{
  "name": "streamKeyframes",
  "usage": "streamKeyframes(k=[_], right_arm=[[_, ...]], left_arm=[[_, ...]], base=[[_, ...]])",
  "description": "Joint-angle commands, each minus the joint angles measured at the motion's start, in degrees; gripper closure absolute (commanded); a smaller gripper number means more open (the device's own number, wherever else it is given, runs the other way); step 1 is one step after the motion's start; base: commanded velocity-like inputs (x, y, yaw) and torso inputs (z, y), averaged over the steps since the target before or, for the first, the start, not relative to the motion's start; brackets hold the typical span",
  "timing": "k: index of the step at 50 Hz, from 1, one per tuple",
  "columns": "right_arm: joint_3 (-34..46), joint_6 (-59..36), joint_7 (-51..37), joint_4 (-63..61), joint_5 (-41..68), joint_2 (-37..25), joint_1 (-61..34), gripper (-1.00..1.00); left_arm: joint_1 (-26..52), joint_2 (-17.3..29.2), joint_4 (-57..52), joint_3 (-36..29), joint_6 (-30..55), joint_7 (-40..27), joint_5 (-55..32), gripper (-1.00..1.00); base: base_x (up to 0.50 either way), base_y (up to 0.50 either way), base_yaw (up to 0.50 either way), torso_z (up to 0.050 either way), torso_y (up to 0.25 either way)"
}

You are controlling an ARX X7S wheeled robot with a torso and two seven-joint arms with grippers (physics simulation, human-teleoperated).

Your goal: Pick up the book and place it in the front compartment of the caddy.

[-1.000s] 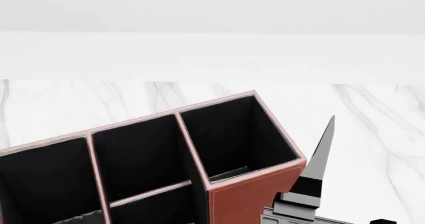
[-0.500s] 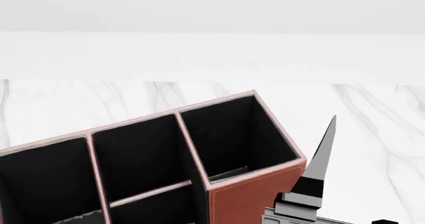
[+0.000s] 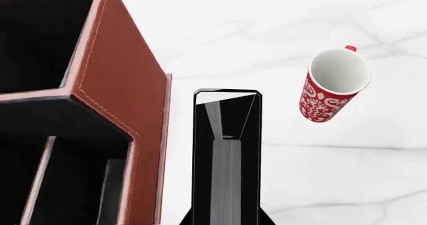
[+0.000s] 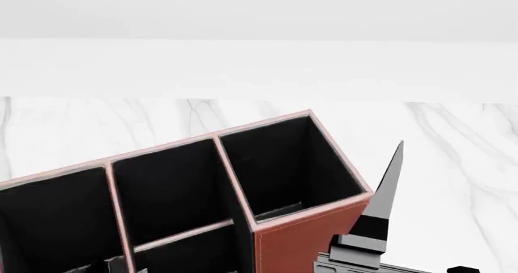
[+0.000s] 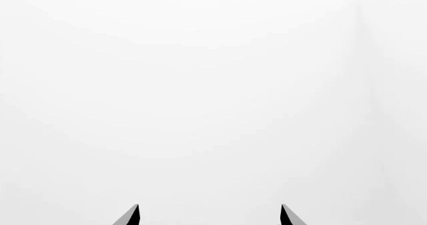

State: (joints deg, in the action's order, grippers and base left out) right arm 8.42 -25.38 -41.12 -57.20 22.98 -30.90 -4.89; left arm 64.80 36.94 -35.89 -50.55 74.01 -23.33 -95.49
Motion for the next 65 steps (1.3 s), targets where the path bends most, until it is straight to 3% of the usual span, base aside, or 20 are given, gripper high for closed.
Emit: streamKeyframes(k=[1,17,31,50,65], right_arm=[[1.2,-0.3,-0.3,0.0,-0.1,-0.2,-0.7,-1.00],[1.7,-0.7,-1.1,-0.7,0.5,-0.8,-1.4,-1.00],[2.1,-1.2,-2.1,-1.3,1.3,-1.6,-1.9,-1.00],[1.8,-0.1,-3.8,-1.8,3.1,-3.4,-2.0,-1.00],[2.2,0.7,-5.5,-1.9,4.1,-4.9,-2.2,-1.00]], left_arm=[[10.0,1.0,3.7,3.3,1.9,-1.0,-6.2,1.00],[19.4,0.2,11.5,3.4,6.0,5.3,-3.4,1.00],[24.4,1.1,14.2,3.3,7.3,14.8,4.8,1.00],[34.7,-2.5,19.3,-4.2,5.5,31.1,22.5,1.00],[36.9,-5.0,24.0,-9.3,3.8,34.4,28.7,1.00]], base=[[0.00,0.00,0.00,0.000,0.000],[0.00,0.00,0.00,0.000,0.001],[0.00,0.00,0.00,0.000,0.001],[0.00,0.00,0.00,0.000,0.001],[0.00,0.00,0.00,0.001,0.001]])
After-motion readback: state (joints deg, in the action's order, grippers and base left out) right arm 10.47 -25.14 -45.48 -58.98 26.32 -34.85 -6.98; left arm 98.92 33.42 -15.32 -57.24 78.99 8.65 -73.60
